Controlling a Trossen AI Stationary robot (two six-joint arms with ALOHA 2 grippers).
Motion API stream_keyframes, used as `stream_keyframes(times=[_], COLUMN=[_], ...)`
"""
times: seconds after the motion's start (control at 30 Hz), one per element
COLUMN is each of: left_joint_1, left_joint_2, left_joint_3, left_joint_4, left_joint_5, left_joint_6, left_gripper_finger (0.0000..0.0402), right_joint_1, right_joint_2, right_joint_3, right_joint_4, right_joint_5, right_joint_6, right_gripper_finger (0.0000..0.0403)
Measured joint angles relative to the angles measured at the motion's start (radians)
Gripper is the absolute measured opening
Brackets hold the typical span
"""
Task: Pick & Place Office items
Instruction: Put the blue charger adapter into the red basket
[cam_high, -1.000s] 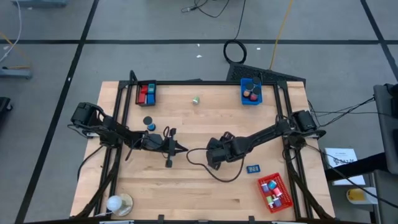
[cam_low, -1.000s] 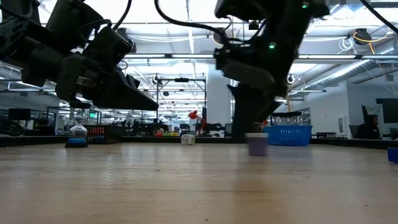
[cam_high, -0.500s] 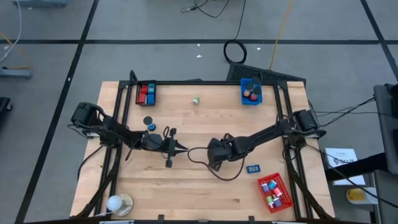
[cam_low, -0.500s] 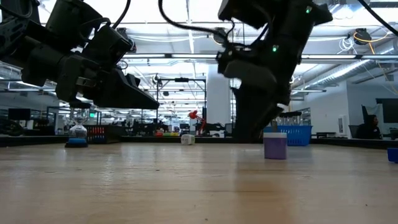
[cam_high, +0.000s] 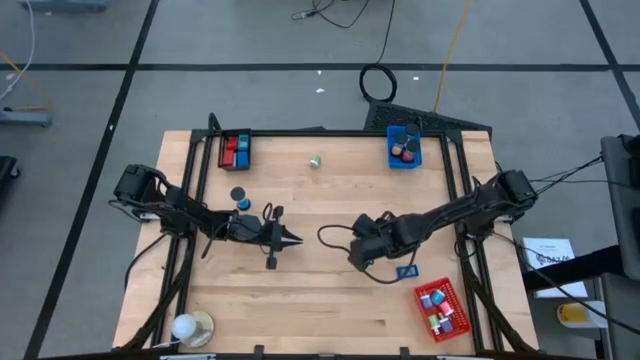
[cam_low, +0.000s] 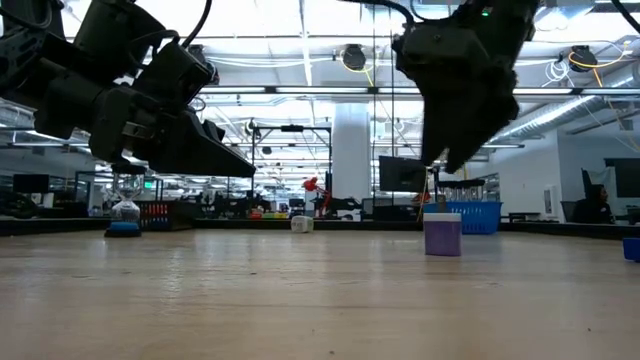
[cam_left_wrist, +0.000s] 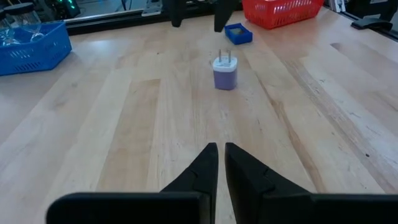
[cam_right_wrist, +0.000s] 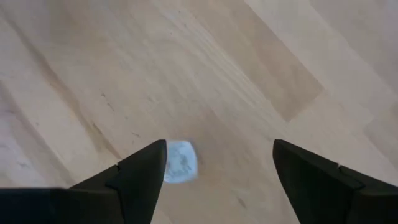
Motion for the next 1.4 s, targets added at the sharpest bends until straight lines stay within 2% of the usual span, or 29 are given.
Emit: stream_keyframes(times=[0.3,0.57,0.77,1.0,1.17,1.4], left_joint_1=[-0.001,-0.002,-0.002,-0.002,-0.002,-0.001], left_joint_2=[0.0,0.0,0.0,0.0,0.0,0.0], left_joint_3=[0.0,0.0,0.0,0.0,0.0,0.0], left_joint_4=[-0.001,-0.002,-0.003,-0.003,-0.003,-0.003], left_joint_5=[0.003,0.003,0.003,0.003,0.003,0.002], left_joint_6=[-0.009,-0.009,-0.009,-0.009,-0.009,-0.008], left_gripper_finger=[0.0037,0.0037,0.0037,0.0037,0.0037,0.0037], right_joint_1=[0.023,0.049,0.052,0.051,0.051,0.051], right_joint_2=[0.018,0.015,0.017,0.017,0.017,0.017], right_joint_3=[-0.001,-0.009,-0.135,-0.236,-0.277,-0.294], right_joint_4=[-0.028,0.075,0.287,0.383,0.464,0.485], right_joint_5=[-0.003,-0.001,-0.003,-0.003,-0.003,0.002], right_joint_6=[0.061,-0.053,-0.106,-0.109,-0.133,-0.139], right_gripper_finger=[0.029,0.029,0.029,0.0288,0.0262,0.0185])
